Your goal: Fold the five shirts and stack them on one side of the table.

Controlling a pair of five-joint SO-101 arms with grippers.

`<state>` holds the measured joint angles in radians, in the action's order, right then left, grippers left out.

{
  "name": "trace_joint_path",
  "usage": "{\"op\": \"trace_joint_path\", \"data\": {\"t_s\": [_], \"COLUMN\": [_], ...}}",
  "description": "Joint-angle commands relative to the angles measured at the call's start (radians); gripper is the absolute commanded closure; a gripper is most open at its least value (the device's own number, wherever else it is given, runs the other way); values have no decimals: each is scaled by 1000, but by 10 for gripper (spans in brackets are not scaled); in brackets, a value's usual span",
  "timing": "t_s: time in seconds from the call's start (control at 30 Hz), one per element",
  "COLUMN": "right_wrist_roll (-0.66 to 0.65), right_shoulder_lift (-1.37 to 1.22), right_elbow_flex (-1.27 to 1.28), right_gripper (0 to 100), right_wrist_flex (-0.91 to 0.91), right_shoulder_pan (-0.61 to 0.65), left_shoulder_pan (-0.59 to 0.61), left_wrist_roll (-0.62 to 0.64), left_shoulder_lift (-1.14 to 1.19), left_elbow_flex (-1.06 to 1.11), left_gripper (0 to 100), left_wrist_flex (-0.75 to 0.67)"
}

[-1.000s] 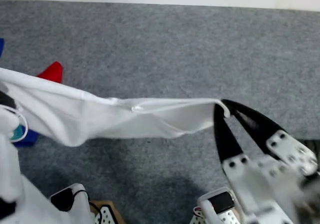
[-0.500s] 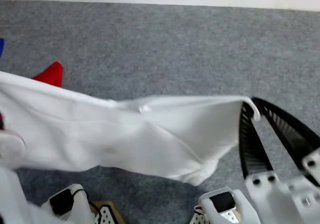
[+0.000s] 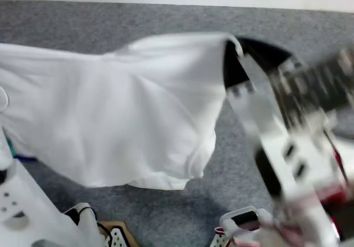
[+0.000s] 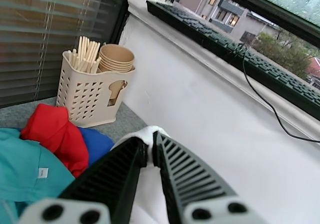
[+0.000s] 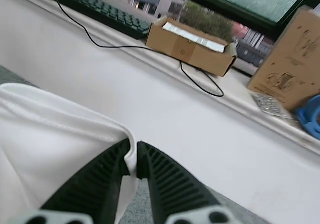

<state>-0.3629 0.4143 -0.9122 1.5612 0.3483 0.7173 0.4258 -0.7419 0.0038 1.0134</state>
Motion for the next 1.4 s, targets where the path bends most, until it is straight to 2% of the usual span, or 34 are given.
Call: {"op": "trace_joint_path", "data": {"t_s": [0.0, 0.37, 0.5, 0.67, 0.87, 1.37], "right_wrist_roll": [-11, -11, -11, -14, -17, -11], "right_shoulder_lift": [-71, -285, -361, -438, -503, -771], "right_elbow_flex": [-15, -15, -15, -15, -15, -21], "right_gripper": [991, 991, 991, 991, 991, 991], "right_wrist_flex": [-99, -302, -392, -562, -713, -843], "right_shoulder_pan": [-16, -21, -38, -54, -56, -107], "left_shoulder_pan": [15, -96, -139, -142, -147, -205], "left_wrist_roll": [6, 6, 6, 6, 6, 6], "left_shoulder_lift": [1, 2, 41, 200, 403, 797], "left_elbow_flex": [48, 329, 363, 280, 108, -140], "left_gripper": [993, 993, 993, 993, 993, 993], "left_wrist_flex": [-137, -470, -548, -609, -606, -603]}}
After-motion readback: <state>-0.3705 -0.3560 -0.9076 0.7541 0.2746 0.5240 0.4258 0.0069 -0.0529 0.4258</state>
